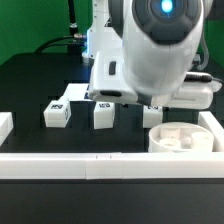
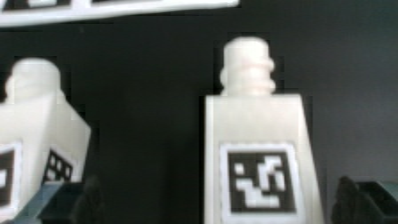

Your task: Assemble stool

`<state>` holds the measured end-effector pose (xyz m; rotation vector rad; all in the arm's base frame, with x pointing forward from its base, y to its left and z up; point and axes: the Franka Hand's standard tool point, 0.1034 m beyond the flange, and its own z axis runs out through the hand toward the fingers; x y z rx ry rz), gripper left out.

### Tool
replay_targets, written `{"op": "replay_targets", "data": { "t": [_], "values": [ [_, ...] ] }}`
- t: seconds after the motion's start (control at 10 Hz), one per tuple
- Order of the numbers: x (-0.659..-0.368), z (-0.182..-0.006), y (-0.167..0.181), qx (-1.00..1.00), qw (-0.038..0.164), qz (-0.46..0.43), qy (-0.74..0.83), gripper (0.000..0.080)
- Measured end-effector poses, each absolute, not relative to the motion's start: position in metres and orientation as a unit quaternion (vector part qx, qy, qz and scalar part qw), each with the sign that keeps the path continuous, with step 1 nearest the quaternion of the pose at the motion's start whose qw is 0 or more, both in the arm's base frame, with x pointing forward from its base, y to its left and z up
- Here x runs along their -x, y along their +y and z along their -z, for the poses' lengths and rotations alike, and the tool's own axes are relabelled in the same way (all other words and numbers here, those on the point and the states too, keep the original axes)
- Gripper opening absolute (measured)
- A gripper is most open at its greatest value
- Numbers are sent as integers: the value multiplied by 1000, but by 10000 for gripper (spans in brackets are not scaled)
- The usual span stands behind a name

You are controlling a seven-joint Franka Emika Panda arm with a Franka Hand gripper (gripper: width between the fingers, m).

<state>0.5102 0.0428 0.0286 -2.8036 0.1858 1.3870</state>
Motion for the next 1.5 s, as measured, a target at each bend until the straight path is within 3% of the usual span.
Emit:
{"op": "replay_targets", "data": {
  "t": [0.3,0.4,0.8,0.9,1.0,1.1,1.2,1.5],
  "values": [
    [-508,-25,54,856,24,-514,53,649],
    [-519,-20,59,870,28,-490,50,649],
    [-520,-14,61,877,30,-478,49,649],
    [-520,-14,62,877,29,-477,49,624],
    [-520,-13,63,877,29,-477,49,459],
    [-520,-13,63,877,29,-477,48,459],
    [-520,-13,64,877,29,-477,48,331],
    [-521,-16,65,878,29,-476,47,335]
  ]
}}
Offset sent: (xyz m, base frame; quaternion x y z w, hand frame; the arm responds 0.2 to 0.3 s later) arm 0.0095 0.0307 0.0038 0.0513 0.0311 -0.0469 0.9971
